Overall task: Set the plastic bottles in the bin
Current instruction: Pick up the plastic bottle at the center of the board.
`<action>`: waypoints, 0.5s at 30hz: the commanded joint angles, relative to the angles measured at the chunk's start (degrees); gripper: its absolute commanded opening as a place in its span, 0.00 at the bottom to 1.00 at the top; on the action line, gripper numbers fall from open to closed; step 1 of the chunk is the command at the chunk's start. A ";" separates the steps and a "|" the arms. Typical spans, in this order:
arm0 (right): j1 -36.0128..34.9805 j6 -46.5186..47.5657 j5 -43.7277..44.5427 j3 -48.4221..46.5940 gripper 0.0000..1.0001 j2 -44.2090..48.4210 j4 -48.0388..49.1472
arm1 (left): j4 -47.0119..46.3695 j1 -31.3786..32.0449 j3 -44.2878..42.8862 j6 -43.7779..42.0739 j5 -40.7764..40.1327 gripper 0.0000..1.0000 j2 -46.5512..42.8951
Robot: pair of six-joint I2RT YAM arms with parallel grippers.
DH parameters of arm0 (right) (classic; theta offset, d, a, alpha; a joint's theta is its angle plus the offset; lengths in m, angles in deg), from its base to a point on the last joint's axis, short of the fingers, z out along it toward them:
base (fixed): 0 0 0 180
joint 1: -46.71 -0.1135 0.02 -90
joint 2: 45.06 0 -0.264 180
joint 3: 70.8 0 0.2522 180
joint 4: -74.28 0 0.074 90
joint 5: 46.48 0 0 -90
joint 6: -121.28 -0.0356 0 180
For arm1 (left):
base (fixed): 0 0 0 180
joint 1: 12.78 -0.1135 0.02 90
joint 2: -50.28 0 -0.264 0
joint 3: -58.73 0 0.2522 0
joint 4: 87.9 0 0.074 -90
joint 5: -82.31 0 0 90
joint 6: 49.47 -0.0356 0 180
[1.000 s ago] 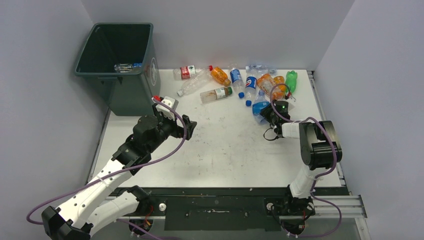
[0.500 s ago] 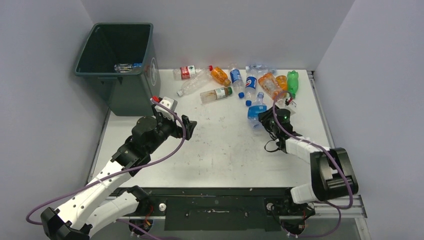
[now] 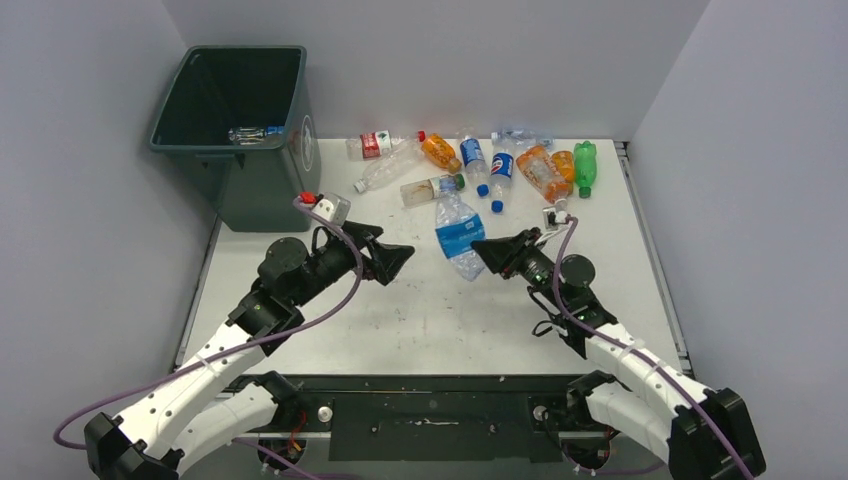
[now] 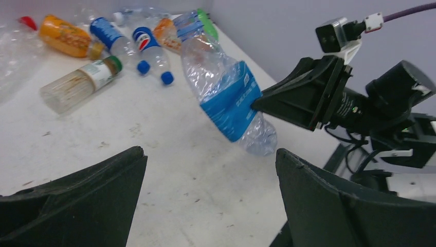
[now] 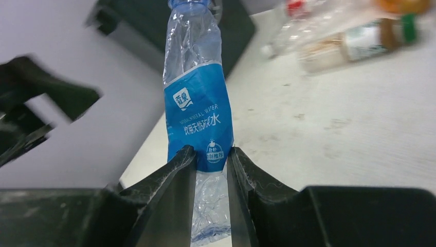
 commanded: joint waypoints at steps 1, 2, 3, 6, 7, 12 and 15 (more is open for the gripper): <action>-7.63 5.77 -7.44 0.21 0.13 6.47 7.98 | -12.84 -0.16 -1.45 12.13 10.60 0.96 2.54; -9.40 6.26 -6.35 0.40 0.13 7.14 8.08 | -14.67 -0.22 -1.03 13.80 11.32 0.96 3.27; -10.84 6.36 -5.63 0.81 0.13 7.58 8.86 | -16.39 -0.23 -0.52 15.00 11.54 0.96 3.94; -13.59 4.94 -3.60 2.57 0.13 7.95 13.13 | -18.89 -0.27 1.06 17.00 10.35 0.96 5.30; -14.01 4.16 -3.28 3.11 0.13 7.73 14.96 | -19.31 -0.28 1.48 17.45 10.07 0.96 5.53; -14.77 0.70 -3.24 4.76 0.13 6.00 21.84 | -25.02 -0.23 4.31 20.07 12.20 0.96 5.70; -15.20 -1.19 -4.03 4.77 0.13 4.62 25.95 | -26.59 -0.23 4.57 21.12 13.81 0.99 7.14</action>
